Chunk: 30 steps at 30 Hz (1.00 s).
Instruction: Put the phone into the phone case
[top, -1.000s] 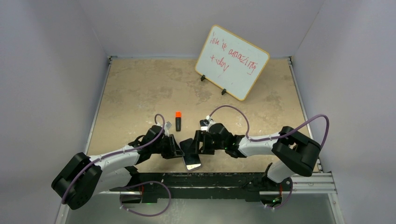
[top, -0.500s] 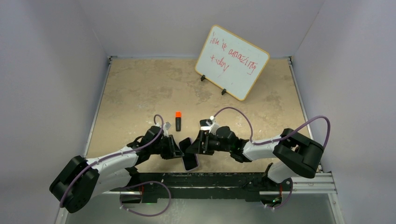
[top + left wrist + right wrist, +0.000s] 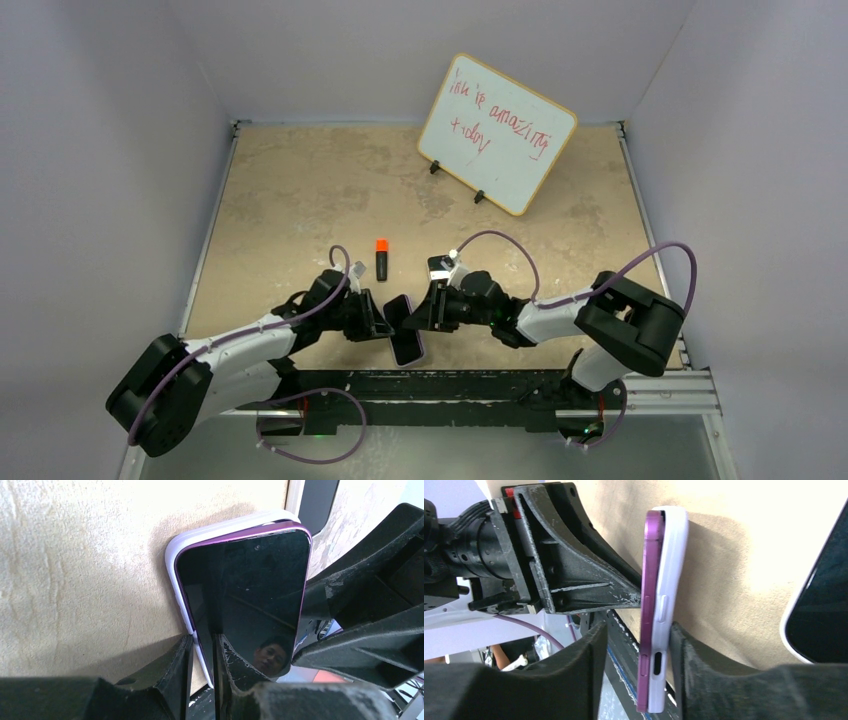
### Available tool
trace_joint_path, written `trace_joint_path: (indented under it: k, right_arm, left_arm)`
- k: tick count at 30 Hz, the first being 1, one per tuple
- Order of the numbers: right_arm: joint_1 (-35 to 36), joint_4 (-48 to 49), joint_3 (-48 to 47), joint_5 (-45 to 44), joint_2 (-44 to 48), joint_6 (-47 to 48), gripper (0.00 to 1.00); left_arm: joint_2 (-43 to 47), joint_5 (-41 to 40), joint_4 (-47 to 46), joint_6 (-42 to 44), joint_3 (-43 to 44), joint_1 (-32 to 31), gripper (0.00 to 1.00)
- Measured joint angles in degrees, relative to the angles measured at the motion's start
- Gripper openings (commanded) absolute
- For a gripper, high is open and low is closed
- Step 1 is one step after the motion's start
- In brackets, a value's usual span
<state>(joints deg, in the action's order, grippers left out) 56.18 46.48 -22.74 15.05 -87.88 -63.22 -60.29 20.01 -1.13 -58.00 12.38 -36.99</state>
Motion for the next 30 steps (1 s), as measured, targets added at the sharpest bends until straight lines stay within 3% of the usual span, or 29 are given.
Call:
trace_joint_path:
  k: [6, 10, 12, 14, 19, 25, 30]
  right_arm:
    - [-0.07, -1.05, 0.0, -0.55, -0.15, 0.66, 0.32]
    - [-0.26, -0.55, 0.0, -0.31, -0.79, 0.35, 0.54]
    - [-0.24, 0.57, -0.07, 0.44, -0.79, 0.04, 0.58]
    - [-0.22, 1.4, -0.07, 1.01, -0.79, -0.04, 0.58]
    - [-0.28, 2.43, -0.02, 1.29, -1.09, -0.81, 0.45]
    - [-0.7, 8.24, 0.81, 2.93, -3.23, -3.58, 0.58]
    - [-0.63, 9.66, 0.74, 4.04, -3.28, -3.91, 0.53]
  left_arm:
    - [0.17, 0.5, 0.17, 0.04, 0.0, 0.22, 0.29]
    - [0.31, 0.59, 0.22, 0.0, 0.0, 0.17, 0.32]
    - [0.33, 0.57, 0.15, 0.0, 0.0, 0.09, 0.33]
    - [0.39, 0.55, 0.13, 0.0, 0.0, 0.04, 0.34]
    - [0.85, 0.5, 0.7, 0.0, 0.02, 0.09, 0.31]
    - [2.91, -0.07, 3.87, 0.02, 0.26, 0.09, 0.22]
    - [3.17, -1.18, 5.88, 0.07, 0.28, 0.07, 0.22]
